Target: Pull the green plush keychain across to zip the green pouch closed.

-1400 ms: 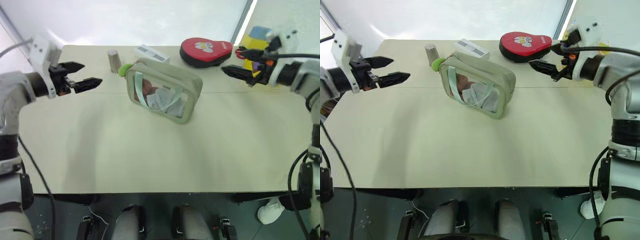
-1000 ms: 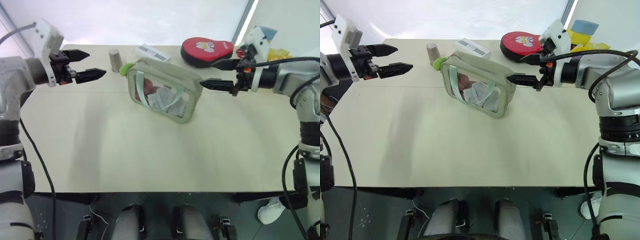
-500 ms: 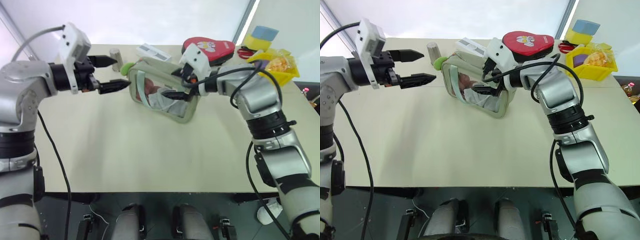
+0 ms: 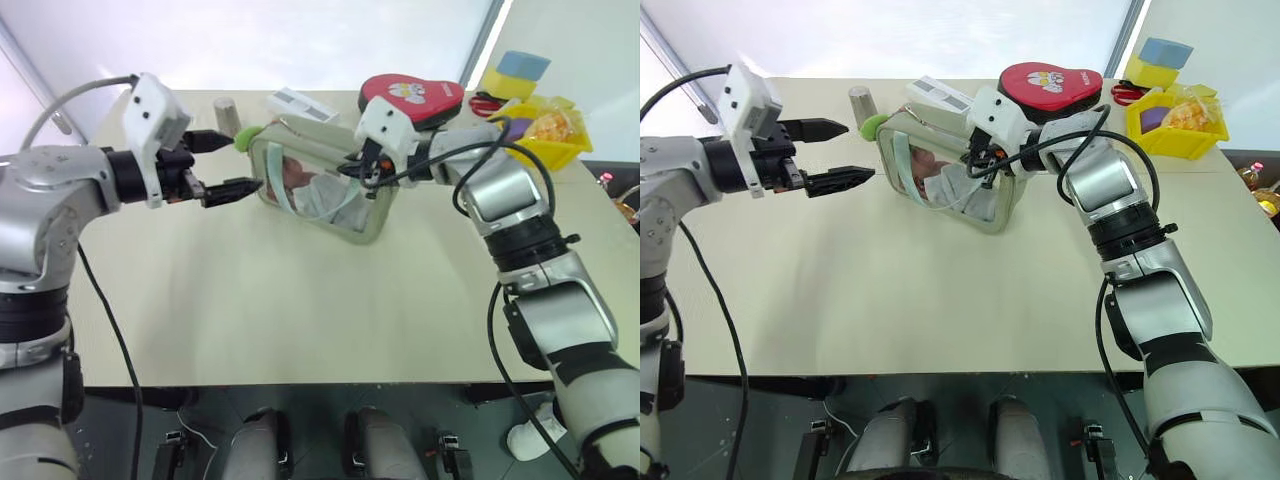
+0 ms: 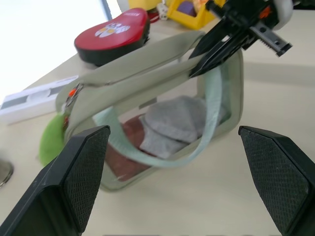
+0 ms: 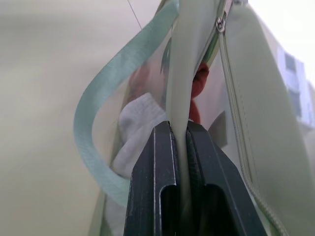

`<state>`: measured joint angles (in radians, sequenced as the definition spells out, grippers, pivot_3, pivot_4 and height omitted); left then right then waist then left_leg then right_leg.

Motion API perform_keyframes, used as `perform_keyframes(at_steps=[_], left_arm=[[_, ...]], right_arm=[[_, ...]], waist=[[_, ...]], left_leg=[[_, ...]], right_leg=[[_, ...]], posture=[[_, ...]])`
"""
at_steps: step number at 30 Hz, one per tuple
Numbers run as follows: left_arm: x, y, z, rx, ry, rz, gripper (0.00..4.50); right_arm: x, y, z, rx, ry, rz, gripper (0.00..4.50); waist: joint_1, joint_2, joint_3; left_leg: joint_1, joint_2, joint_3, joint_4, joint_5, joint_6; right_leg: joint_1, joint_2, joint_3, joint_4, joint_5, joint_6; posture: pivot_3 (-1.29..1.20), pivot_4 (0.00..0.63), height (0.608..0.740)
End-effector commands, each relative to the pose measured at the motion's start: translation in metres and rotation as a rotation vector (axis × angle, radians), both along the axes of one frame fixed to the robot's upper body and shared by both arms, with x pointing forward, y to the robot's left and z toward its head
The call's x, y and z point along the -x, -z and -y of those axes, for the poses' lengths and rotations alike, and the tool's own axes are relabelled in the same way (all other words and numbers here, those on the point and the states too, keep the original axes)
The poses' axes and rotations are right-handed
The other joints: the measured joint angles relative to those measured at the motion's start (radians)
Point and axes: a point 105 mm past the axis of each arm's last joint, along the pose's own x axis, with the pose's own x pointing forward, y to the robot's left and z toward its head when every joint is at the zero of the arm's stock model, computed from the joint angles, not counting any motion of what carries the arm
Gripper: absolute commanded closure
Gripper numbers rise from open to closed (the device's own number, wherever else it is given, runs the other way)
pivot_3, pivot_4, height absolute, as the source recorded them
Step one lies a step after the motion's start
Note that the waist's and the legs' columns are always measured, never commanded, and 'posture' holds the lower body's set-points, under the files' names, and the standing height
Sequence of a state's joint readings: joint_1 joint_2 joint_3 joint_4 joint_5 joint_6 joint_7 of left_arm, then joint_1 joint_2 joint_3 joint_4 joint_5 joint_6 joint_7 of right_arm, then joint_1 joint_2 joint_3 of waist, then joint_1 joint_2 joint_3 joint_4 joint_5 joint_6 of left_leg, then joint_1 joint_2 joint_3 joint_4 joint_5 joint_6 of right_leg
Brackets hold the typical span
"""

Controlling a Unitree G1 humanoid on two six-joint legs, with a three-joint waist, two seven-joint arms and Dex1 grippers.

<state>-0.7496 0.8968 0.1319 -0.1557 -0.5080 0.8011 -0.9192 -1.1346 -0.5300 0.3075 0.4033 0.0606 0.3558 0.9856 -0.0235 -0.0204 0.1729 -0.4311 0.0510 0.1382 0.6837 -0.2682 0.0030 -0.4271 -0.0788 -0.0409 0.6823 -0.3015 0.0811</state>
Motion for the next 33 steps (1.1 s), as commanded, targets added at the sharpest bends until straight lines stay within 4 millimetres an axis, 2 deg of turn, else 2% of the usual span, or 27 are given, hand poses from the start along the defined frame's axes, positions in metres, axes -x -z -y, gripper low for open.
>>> perform_keyframes(at_steps=[1,2,5,10,12,15,18,20,22,26,29,33], left_arm=[[0.001,-0.026,-0.044,0.032,-0.139,0.072,0.00],[0.003,-0.027,-0.050,0.032,-0.154,0.072,0.00],[0.006,-0.030,-0.060,0.016,-0.179,0.079,0.00],[0.008,-0.024,-0.046,0.036,-0.145,0.071,0.00],[0.009,-0.019,-0.041,0.033,-0.130,0.058,0.00],[0.011,-0.018,-0.043,0.034,-0.131,0.049,0.00],[0.011,-0.020,-0.048,0.032,-0.147,0.045,0.00],[0.014,-0.019,-0.055,0.018,-0.160,0.022,0.00],[0.022,-0.011,-0.059,-0.016,-0.156,-0.025,0.00],[0.041,0.018,-0.061,-0.113,-0.120,-0.133,0.00],[0.041,0.024,-0.061,-0.113,-0.138,-0.134,0.00],[0.041,0.035,-0.048,-0.145,-0.101,-0.140,0.00]], right_arm=[[0.020,-0.048,-0.007,-0.043,-0.161,0.163,4.49],[0.022,-0.049,-0.006,-0.031,-0.179,0.169,4.49],[0.041,-0.029,-0.004,0.025,-0.268,0.099,4.49],[0.054,0.013,-0.005,0.064,-0.276,0.038,4.49],[0.059,0.019,-0.007,0.038,-0.270,-0.006,4.49],[0.070,0.013,-0.007,0.013,-0.285,-0.052,3.38],[0.075,-0.006,0.003,0.001,-0.264,-0.044,1.88],[0.081,-0.022,0.015,-0.007,-0.241,-0.038,1.88],[0.086,-0.027,0.025,0.009,-0.212,-0.032,1.88],[0.095,-0.010,0.038,0.025,-0.167,-0.089,1.88],[0.093,0.005,0.037,0.022,-0.146,-0.109,1.88],[0.082,0.017,0.033,0.006,-0.118,-0.113,1.88]], waist=[[-0.004,0.000,0.001],[-0.004,0.000,0.001],[-0.002,0.000,0.001],[0.012,-0.002,0.000],[0.008,-0.002,0.000],[0.001,-0.002,0.000],[0.005,-0.002,0.000],[0.007,-0.002,0.000],[0.007,-0.002,0.000],[0.005,-0.002,0.000],[0.006,-0.002,0.000],[0.006,-0.002,0.000]], left_leg=[[0.000,0.000,0.000,0.000,0.000,0.000],[0.000,0.000,0.000,0.000,0.000,0.000],[0.000,0.000,0.000,-0.001,0.000,0.000],[0.000,-0.001,-0.001,0.000,0.000,0.000],[0.000,-0.001,-0.001,0.001,0.000,0.000],[0.003,0.000,0.000,0.001,0.000,0.000],[0.004,0.001,0.000,-0.001,0.001,-0.001],[0.003,0.000,0.000,-0.001,0.001,-0.001],[0.003,0.000,0.000,0.000,0.000,-0.001],[0.003,0.000,0.000,-0.001,0.000,0.000],[0.004,0.000,0.000,-0.001,0.000,0.000],[0.004,0.000,0.000,-0.001,0.000,0.000]], right_leg=[[0.000,0.000,0.000,0.000,0.000,0.000],[0.000,0.000,0.000,0.000,0.000,0.000],[0.000,-0.001,0.000,0.000,0.000,0.000],[0.001,-0.001,-0.001,0.000,0.000,0.000],[0.002,-0.002,-0.001,0.000,0.000,0.000],[0.004,-0.001,-0.001,0.001,0.000,0.000],[0.003,0.000,-0.001,0.001,0.000,0.000],[0.003,0.000,-0.001,0.001,0.000,0.000],[0.003,-0.001,0.000,0.000,0.000,0.000],[0.003,-0.002,0.000,0.000,0.000,0.000],[0.003,-0.002,0.000,0.000,0.000,-0.001],[0.003,-0.001,0.000,0.000,0.000,-0.001]], posture=[[0.00,0.150,0.740],[0.00,0.150,0.740],[0.00,0.150,0.740],[0.00,0.150,0.740],[0.00,0.150,0.740],[0.00,0.150,0.740],[0.00,0.150,0.740],[0.00,0.150,0.740],[0.00,0.150,0.740],[0.00,0.150,0.740],[0.00,0.150,0.740],[0.00,0.150,0.740]])
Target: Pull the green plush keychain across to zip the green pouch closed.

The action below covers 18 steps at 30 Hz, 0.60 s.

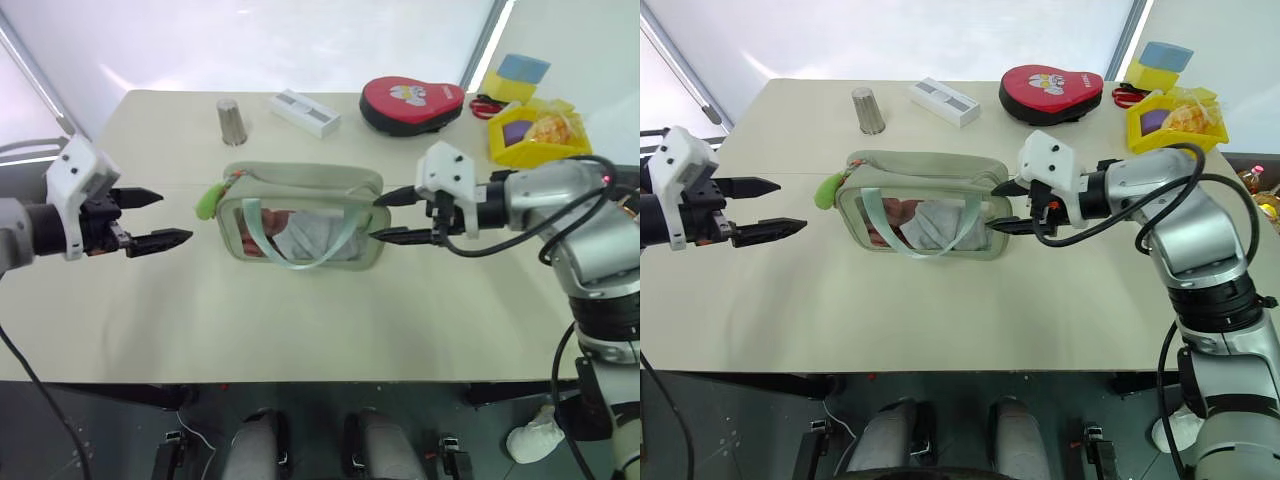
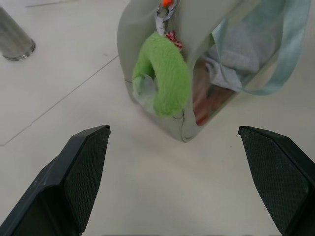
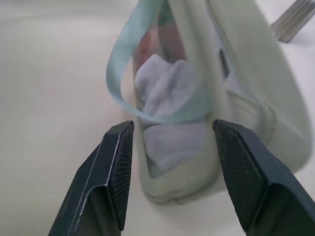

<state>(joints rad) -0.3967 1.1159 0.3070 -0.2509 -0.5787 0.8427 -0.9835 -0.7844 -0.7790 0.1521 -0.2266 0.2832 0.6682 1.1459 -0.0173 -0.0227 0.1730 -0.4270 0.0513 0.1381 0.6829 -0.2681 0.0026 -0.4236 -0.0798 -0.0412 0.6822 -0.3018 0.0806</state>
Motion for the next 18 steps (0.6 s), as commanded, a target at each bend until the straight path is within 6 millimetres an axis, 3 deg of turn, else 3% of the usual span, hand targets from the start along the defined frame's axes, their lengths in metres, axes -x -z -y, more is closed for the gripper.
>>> perform_keyframes(at_steps=[1,3,4,6,8,12,16,18], left_arm=[[0.004,-0.003,0.011,-0.035,0.042,0.038,0.00],[0.004,-0.002,0.013,-0.026,0.038,0.041,0.00],[0.003,-0.001,0.013,-0.025,0.036,0.044,0.00],[0.002,0.001,0.014,-0.029,0.034,0.048,0.00],[0.002,-0.002,0.015,-0.029,0.035,0.056,0.00],[0.003,-0.010,0.010,-0.027,0.021,0.065,0.00],[0.002,-0.013,0.004,-0.037,0.009,0.074,0.00],[0.001,-0.016,0.005,-0.035,0.011,0.082,0.00]], right_arm=[[-0.007,-0.003,-0.002,-0.009,0.020,0.048,1.88],[-0.010,-0.005,-0.003,-0.021,0.024,0.051,1.88],[-0.010,-0.005,-0.004,-0.024,0.023,0.052,2.11],[-0.010,-0.005,-0.005,-0.030,0.021,0.053,2.75],[-0.007,-0.011,-0.004,-0.043,0.008,0.055,3.68],[0.008,-0.035,-0.004,-0.100,-0.042,0.018,3.68],[0.003,-0.051,-0.002,-0.133,-0.020,0.034,3.68],[-0.004,-0.048,0.001,-0.125,0.006,0.041,3.18]], waist=[[0.000,0.000,0.000],[0.000,0.000,0.000],[0.001,0.000,0.000],[0.001,0.000,0.000],[0.001,0.000,0.000],[0.002,0.000,0.000],[0.000,0.000,0.000],[0.000,0.000,0.000]], left_leg=[[0.000,0.000,0.000,0.000,0.000,0.000],[0.000,0.000,0.000,0.000,0.000,0.000],[0.000,0.000,0.000,0.000,0.000,0.000],[0.000,0.000,0.000,0.000,0.000,0.000],[0.000,0.000,0.000,0.000,0.000,0.000],[0.000,0.000,0.000,0.000,0.000,0.000],[0.000,0.000,0.000,0.000,0.000,0.000],[0.000,0.000,0.000,0.000,0.000,0.000]], right_leg=[[0.000,0.000,0.000,0.000,0.000,0.000],[0.000,0.000,0.000,0.000,0.000,0.000],[0.000,0.000,0.000,0.000,0.000,0.000],[0.000,0.000,0.000,0.000,0.000,0.000],[0.000,0.000,0.000,0.000,0.000,0.000],[0.000,0.000,0.000,0.000,0.000,0.000],[0.000,0.000,0.000,0.000,0.000,0.000],[0.000,0.000,0.000,0.000,0.000,0.000]], posture=[[0.00,0.150,0.740],[0.00,0.150,0.740],[0.00,0.150,0.740],[0.00,0.150,0.740],[0.00,0.150,0.740],[0.00,0.150,0.740],[0.00,0.150,0.740],[0.00,0.150,0.740]])
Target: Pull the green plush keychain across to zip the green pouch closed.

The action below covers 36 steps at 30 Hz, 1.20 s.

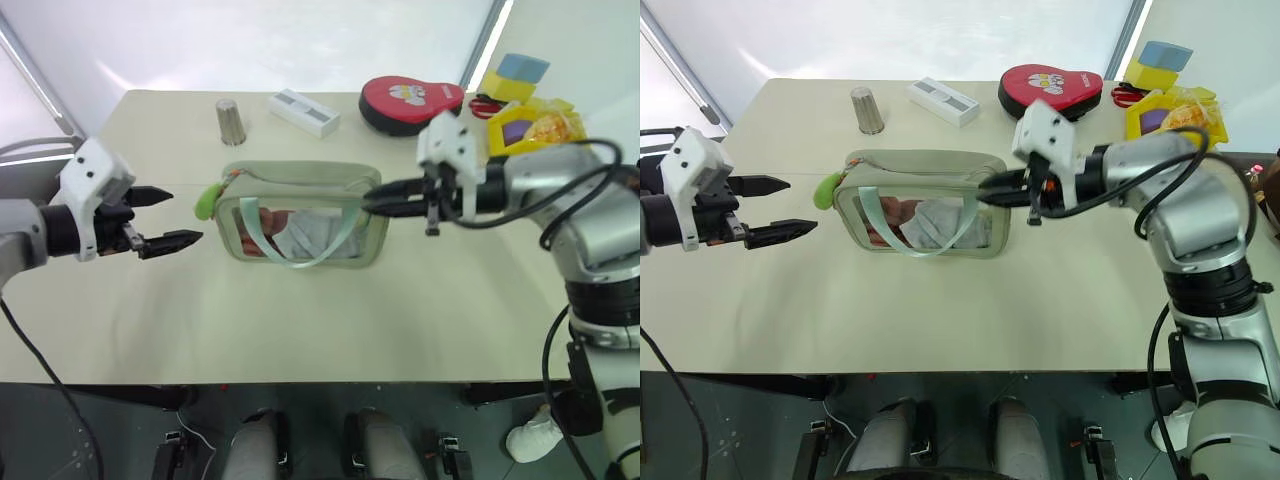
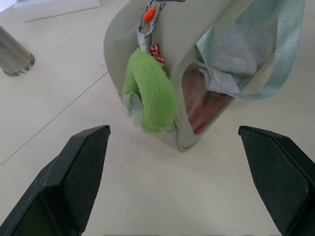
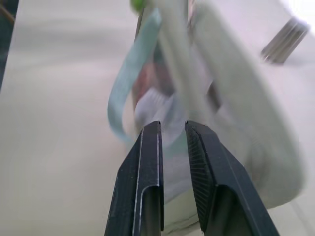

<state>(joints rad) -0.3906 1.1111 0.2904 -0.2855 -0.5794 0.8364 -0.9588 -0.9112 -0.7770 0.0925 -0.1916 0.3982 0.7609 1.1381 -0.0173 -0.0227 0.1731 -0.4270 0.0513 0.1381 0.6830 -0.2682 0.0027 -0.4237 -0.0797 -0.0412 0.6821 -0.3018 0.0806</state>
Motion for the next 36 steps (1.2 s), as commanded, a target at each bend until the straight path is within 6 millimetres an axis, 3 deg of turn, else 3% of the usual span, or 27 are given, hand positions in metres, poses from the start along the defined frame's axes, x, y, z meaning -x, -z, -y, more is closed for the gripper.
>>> perform_keyframes(at_steps=[1,4,7,11,14,18,19,24,29,32,36], left_arm=[[-0.001,-0.019,-0.001,-0.012,0.002,0.073,0.00],[-0.002,-0.020,0.000,-0.011,0.006,0.078,0.00],[-0.003,-0.019,0.001,-0.011,0.009,0.079,0.00],[-0.005,-0.016,0.003,-0.012,0.011,0.076,0.00],[-0.003,-0.012,0.005,-0.007,0.018,0.057,0.00],[0.002,-0.005,0.010,-0.018,0.044,0.025,0.00],[0.001,-0.004,0.010,-0.016,0.041,0.025,0.00],[-0.006,0.009,0.013,0.005,0.028,0.020,0.00],[-0.029,0.011,0.011,0.031,-0.015,0.078,0.00],[-0.037,0.007,0.010,0.035,-0.026,0.110,0.84],[-0.039,0.000,0.013,0.059,0.001,0.122,2.89]], right_arm=[[-0.008,-0.002,0.007,0.003,0.040,0.038,2.88],[-0.014,0.013,0.009,0.039,0.054,0.035,1.43],[-0.018,0.030,0.012,0.074,0.064,0.018,1.43],[-0.022,0.036,0.011,0.069,0.069,0.008,1.43],[-0.022,0.037,0.008,0.059,0.062,0.005,2.24],[-0.021,0.036,0.006,0.057,0.052,0.010,4.18],[-0.021,0.036,0.005,0.058,0.049,0.013,4.42],[-0.019,0.036,0.002,0.063,0.036,0.022,4.42],[-0.019,0.035,0.000,0.058,0.032,0.021,4.42],[-0.019,0.035,-0.001,0.050,0.036,0.022,4.50],[-0.020,0.036,-0.001,0.049,0.040,0.025,4.50]], waist=[[0.000,0.000,0.000],[0.003,0.000,0.000],[0.002,0.000,0.000],[0.001,0.000,0.000],[0.000,0.000,0.000],[0.000,0.000,0.000],[0.000,0.000,0.000],[0.001,0.000,0.000],[0.001,0.000,0.000],[-0.002,0.000,0.000],[-0.002,0.000,0.000]], left_leg=[[0.000,0.000,0.000,0.000,0.000,0.000],[0.000,-0.001,0.000,0.000,0.000,0.000],[-0.001,-0.001,0.000,0.000,0.000,0.000],[0.000,0.000,0.000,0.000,0.000,0.000],[0.000,0.000,0.000,0.000,0.000,0.000],[0.000,0.000,0.000,0.000,0.000,0.000],[0.000,0.000,0.000,0.000,0.000,0.000],[0.000,0.000,0.000,0.000,0.000,0.000],[0.000,0.000,0.000,0.000,0.000,0.000],[0.000,0.000,0.000,0.000,0.000,0.000],[0.000,0.000,0.000,0.000,0.000,0.000]], right_leg=[[0.000,0.000,0.000,0.000,0.000,0.000],[0.000,0.000,0.000,0.000,0.000,0.000],[0.000,0.000,0.000,0.000,0.000,0.000],[0.000,0.000,0.000,0.000,0.000,0.000],[0.000,0.000,0.000,0.000,0.000,0.000],[0.000,0.000,0.000,0.000,0.000,0.000],[0.000,0.000,0.000,0.000,0.000,0.000],[0.000,0.000,0.000,0.000,0.000,0.000],[0.000,0.001,0.000,0.000,0.000,0.000],[0.000,0.001,0.000,0.000,0.000,0.000],[0.000,0.001,0.000,0.000,0.000,0.000]], posture=[[0.00,0.150,0.740],[0.00,0.150,0.740],[0.00,0.150,0.740],[0.00,0.150,0.740],[0.00,0.150,0.740],[0.00,0.150,0.740],[0.00,0.150,0.740],[0.00,0.150,0.740],[0.00,0.150,0.740],[0.00,0.150,0.740],[0.00,0.150,0.740]])
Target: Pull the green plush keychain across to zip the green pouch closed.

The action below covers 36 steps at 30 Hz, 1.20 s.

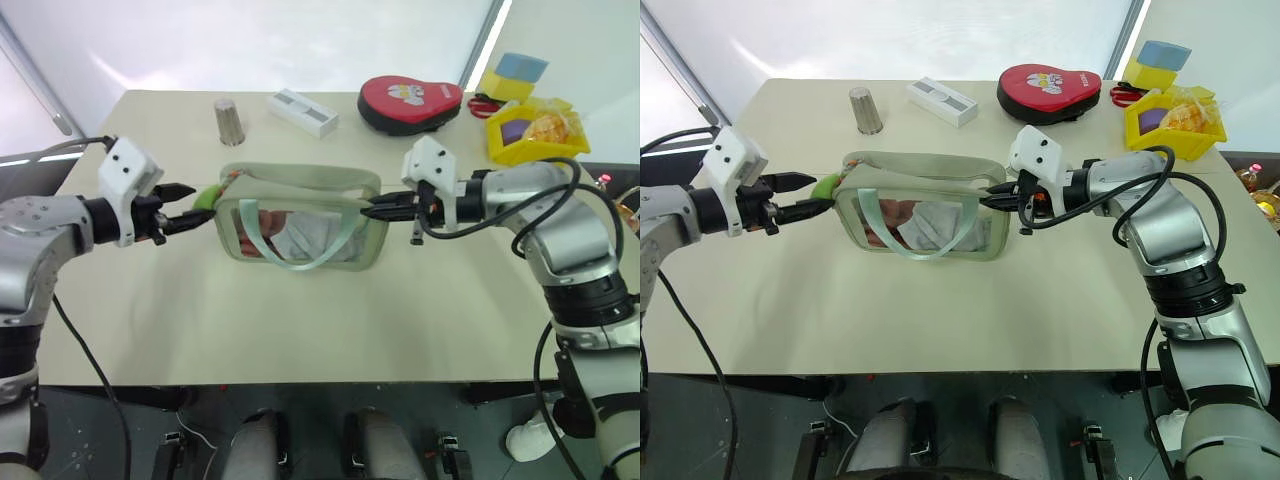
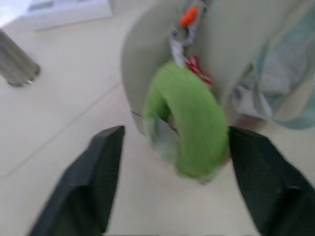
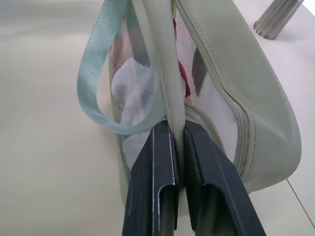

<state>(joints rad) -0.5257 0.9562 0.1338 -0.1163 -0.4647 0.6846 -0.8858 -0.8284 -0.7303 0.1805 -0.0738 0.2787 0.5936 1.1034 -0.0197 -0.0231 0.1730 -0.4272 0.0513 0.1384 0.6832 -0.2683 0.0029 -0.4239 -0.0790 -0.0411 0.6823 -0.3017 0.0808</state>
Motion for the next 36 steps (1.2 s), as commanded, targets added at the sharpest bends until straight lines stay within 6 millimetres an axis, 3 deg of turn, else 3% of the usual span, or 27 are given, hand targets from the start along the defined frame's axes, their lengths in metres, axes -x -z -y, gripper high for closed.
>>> perform_keyframes(at_steps=[1,3,8,11,15,19,22,28,33,36], left_arm=[[0.001,-0.014,0.002,0.000,0.026,0.050,3.41],[0.003,-0.021,0.003,-0.002,0.038,0.052,4.45],[0.005,-0.052,0.004,-0.025,0.071,0.105,4.45],[0.003,-0.066,0.024,-0.029,0.134,0.151,4.45],[-0.004,-0.057,0.066,-0.059,0.252,0.176,4.45],[-0.012,-0.041,0.075,-0.122,0.273,0.183,4.45],[-0.015,-0.041,0.073,-0.126,0.276,0.188,3.44],[-0.007,-0.057,0.056,-0.140,0.255,0.176,0.46],[0.006,-0.032,0.021,-0.187,0.195,0.069,0.46],[0.000,-0.010,0.013,-0.138,0.133,0.053,0.46]], right_arm=[[0.003,-0.010,-0.004,-0.010,-0.019,0.045,4.50],[0.002,-0.011,-0.004,-0.013,-0.015,0.049,4.50],[0.001,-0.011,-0.002,-0.016,-0.004,0.055,4.50],[0.000,-0.011,-0.003,-0.020,-0.001,0.059,4.50],[-0.001,-0.011,-0.005,-0.021,-0.001,0.066,4.50],[-0.002,-0.012,-0.005,-0.022,0.005,0.071,4.50],[-0.002,-0.012,-0.004,-0.020,0.013,0.072,4.50],[-0.002,-0.011,0.001,-0.018,0.026,0.070,4.50],[-0.004,-0.012,0.001,-0.015,0.026,0.074,4.50],[-0.005,-0.013,0.000,-0.013,0.022,0.075,4.50]], waist=[[0.000,0.000,0.000],[0.001,0.000,0.000],[0.003,0.000,0.000],[0.005,0.000,0.000],[0.006,0.000,0.000],[-0.001,0.000,0.000],[0.003,0.000,0.000],[0.004,0.000,0.000],[-0.001,0.000,0.000],[0.005,0.000,0.000]], left_leg=[[0.000,0.000,0.000,0.000,0.000,0.000],[0.000,0.000,0.000,0.000,0.000,0.000],[0.000,0.000,0.000,0.000,0.000,0.000],[0.000,0.000,0.000,0.000,0.000,0.000],[0.000,0.000,0.000,0.001,0.000,0.000],[0.000,0.000,0.000,0.001,0.000,0.000],[0.000,0.000,0.000,0.001,0.001,-0.001],[0.000,0.000,0.000,0.001,0.001,-0.001],[0.000,0.000,0.000,0.000,0.001,-0.001],[0.000,0.000,0.000,0.000,0.001,-0.001]], right_leg=[[0.000,0.000,0.000,0.000,0.000,0.000],[0.000,0.000,0.000,0.000,0.000,0.000],[0.000,0.000,0.000,0.000,0.000,0.000],[0.000,0.000,0.000,0.000,0.000,0.000],[0.001,0.000,0.000,0.000,0.000,0.000],[0.001,0.001,0.000,0.000,0.000,0.000],[0.000,0.002,0.000,0.000,0.000,0.000],[0.000,0.001,0.000,0.000,0.000,0.000],[-0.001,0.001,0.001,0.000,0.000,0.000],[0.000,0.000,0.000,0.000,0.000,0.000]], posture=[[0.00,0.150,0.740],[0.00,0.150,0.740],[0.00,0.150,0.740],[0.00,0.150,0.740],[0.00,0.150,0.740],[0.00,0.150,0.740],[0.00,0.150,0.740],[0.00,0.150,0.740],[0.00,0.150,0.740],[0.00,0.150,0.740]])
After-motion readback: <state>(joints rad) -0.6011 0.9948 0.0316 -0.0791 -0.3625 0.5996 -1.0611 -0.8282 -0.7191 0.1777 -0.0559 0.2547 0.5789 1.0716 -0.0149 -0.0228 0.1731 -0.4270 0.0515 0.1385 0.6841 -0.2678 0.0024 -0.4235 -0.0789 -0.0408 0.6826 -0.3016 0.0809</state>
